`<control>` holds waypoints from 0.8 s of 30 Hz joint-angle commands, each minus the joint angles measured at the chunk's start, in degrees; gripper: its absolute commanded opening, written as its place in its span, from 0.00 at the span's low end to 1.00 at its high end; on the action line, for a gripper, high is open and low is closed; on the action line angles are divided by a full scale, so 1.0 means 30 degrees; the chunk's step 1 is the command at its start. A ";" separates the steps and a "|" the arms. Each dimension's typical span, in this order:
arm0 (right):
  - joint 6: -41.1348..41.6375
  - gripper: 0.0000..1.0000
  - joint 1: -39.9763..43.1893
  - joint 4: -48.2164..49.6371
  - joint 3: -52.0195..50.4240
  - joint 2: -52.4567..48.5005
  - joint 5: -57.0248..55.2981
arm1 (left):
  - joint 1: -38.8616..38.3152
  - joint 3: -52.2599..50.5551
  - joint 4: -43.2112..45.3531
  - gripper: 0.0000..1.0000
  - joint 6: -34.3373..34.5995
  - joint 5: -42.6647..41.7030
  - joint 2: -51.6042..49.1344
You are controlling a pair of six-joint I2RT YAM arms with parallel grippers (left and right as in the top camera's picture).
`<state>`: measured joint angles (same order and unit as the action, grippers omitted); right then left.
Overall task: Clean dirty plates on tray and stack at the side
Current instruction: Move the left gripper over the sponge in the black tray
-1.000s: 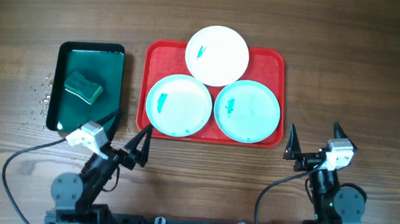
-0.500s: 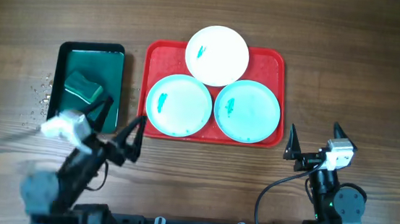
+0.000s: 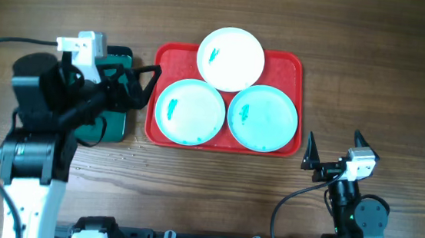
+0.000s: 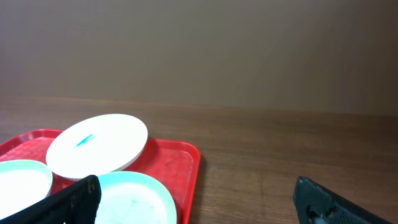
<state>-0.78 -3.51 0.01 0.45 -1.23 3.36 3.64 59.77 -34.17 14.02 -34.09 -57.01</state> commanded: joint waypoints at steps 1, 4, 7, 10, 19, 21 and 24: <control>-0.0233 1.00 -0.0073 0.0036 -0.0051 0.0066 -0.0124 | -0.0109 0.0627 -0.1035 1.00 0.1982 0.4189 -0.1515; -0.0233 1.00 -0.0073 0.0036 -0.0051 0.0066 -0.0124 | 0.0007 0.3315 -0.5195 1.00 0.3985 0.9930 -0.3985; -0.0233 1.00 -0.0073 0.0036 -0.0051 0.0066 -0.0124 | 0.0255 0.5858 -0.8378 1.00 0.6382 1.5045 -0.6717; -0.0226 1.00 -0.0073 0.0036 -0.0051 0.0066 -0.0124 | 0.1275 0.6091 -0.8160 1.00 0.8743 1.5023 -0.8648; -0.0226 1.00 -0.0073 0.0036 -0.0051 0.0066 -0.0124 | 0.2295 0.6062 -0.5938 1.00 0.8998 1.1905 -1.2531; -0.0233 1.00 -0.0073 0.0036 -0.0051 0.0066 -0.0124 | 0.2288 0.6062 -0.4707 1.00 0.8998 1.3063 -1.3726; -0.0233 1.00 -0.0073 0.0036 -0.0051 0.0066 -0.0124 | 0.2455 0.6062 -0.3504 1.00 0.9005 1.3602 -1.5322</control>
<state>-0.80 -3.51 0.01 0.45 -1.26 3.36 10.46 77.12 -46.59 40.01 3.79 -98.52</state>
